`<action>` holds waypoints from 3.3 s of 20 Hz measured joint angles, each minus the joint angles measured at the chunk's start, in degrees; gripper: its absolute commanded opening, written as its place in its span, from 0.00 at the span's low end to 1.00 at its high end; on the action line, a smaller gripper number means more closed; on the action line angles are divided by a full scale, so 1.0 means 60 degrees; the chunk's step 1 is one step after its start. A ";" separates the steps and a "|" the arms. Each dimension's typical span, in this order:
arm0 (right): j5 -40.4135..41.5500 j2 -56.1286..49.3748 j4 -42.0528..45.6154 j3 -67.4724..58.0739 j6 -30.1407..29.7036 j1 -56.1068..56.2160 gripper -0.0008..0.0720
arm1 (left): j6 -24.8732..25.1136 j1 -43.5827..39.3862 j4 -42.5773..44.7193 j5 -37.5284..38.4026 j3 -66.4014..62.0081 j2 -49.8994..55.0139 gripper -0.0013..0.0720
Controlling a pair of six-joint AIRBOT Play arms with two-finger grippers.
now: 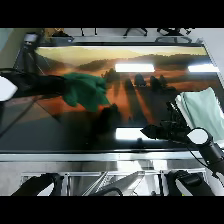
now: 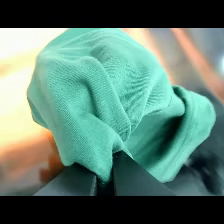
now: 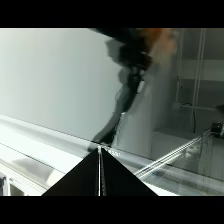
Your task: Fold the shirts.
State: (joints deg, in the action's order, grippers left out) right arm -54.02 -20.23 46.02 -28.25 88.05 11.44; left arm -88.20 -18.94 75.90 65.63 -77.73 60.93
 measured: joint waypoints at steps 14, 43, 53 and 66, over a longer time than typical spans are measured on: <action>-0.0044 -0.0973 -0.0149 -0.0401 -0.0729 0.0007 0.69 | 0.0149 -0.1413 0.0652 0.1996 -0.0521 0.0878 0.96; 0.4011 -0.8779 -0.3807 -0.4156 -0.6481 0.2871 0.04 | 0.5887 0.3242 -0.7413 0.0164 0.4142 0.3486 0.04; 0.3410 -0.3235 -0.3162 -0.4539 -0.6258 0.2244 0.04 | 0.4495 0.4477 -0.7424 0.1304 0.4142 -0.1504 0.04; 0.0681 -0.0401 0.3067 -0.4550 -0.1475 0.2149 0.04 | 0.3016 0.4652 -0.5723 0.1483 0.5060 -0.5745 0.04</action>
State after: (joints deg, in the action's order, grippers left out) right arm -49.93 -22.63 64.42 -55.55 79.20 24.34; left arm -70.11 8.97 41.56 74.52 -47.37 26.46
